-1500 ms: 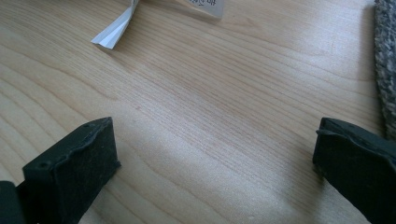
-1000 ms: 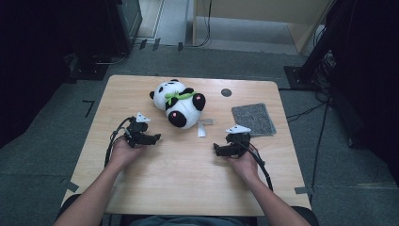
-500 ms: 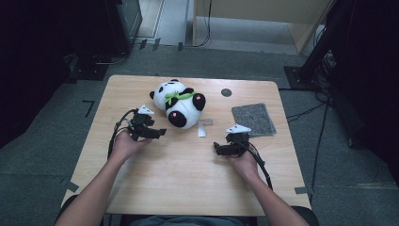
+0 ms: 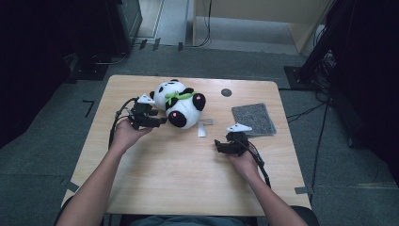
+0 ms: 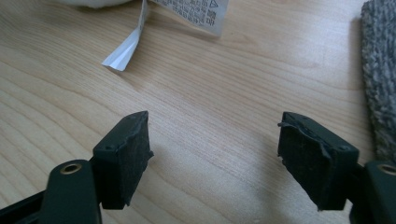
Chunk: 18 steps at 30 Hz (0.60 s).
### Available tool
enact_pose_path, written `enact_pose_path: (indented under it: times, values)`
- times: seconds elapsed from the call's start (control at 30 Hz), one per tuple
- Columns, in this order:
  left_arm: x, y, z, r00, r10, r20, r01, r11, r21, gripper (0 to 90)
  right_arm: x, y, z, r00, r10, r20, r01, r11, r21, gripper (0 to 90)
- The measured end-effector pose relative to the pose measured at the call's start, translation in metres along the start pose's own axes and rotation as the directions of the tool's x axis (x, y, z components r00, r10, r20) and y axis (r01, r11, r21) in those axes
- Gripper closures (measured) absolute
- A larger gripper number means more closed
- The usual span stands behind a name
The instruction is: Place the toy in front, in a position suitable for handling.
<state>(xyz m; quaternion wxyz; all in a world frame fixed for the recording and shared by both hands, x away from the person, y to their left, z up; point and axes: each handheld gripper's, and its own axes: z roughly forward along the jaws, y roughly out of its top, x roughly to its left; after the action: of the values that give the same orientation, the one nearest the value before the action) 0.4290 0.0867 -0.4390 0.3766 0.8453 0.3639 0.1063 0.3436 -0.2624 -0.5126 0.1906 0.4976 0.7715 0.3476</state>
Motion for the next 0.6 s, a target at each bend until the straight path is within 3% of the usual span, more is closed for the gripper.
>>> enact_pose_path:
  times: [0.23,0.33,0.6]
  values:
    - [0.008,0.014,-0.002,0.9990,-0.021,0.041,0.022,0.9993,-0.030,46.5,-0.003,0.004,-0.007,0.9999,-0.012,-0.005,0.012,1.000,-0.010,29.4]
    - [0.013,0.021,0.002,0.9989,-0.022,0.042,0.023,0.9993,-0.030,46.4,-0.004,0.005,-0.009,0.9998,0.005,-0.021,-0.005,1.000,-0.013,30.0]
    - [0.016,0.035,0.008,0.9992,-0.002,0.039,0.004,0.9990,-0.044,45.8,-0.006,0.006,-0.012,0.9996,-0.018,-0.021,0.018,1.000,-0.002,30.4]
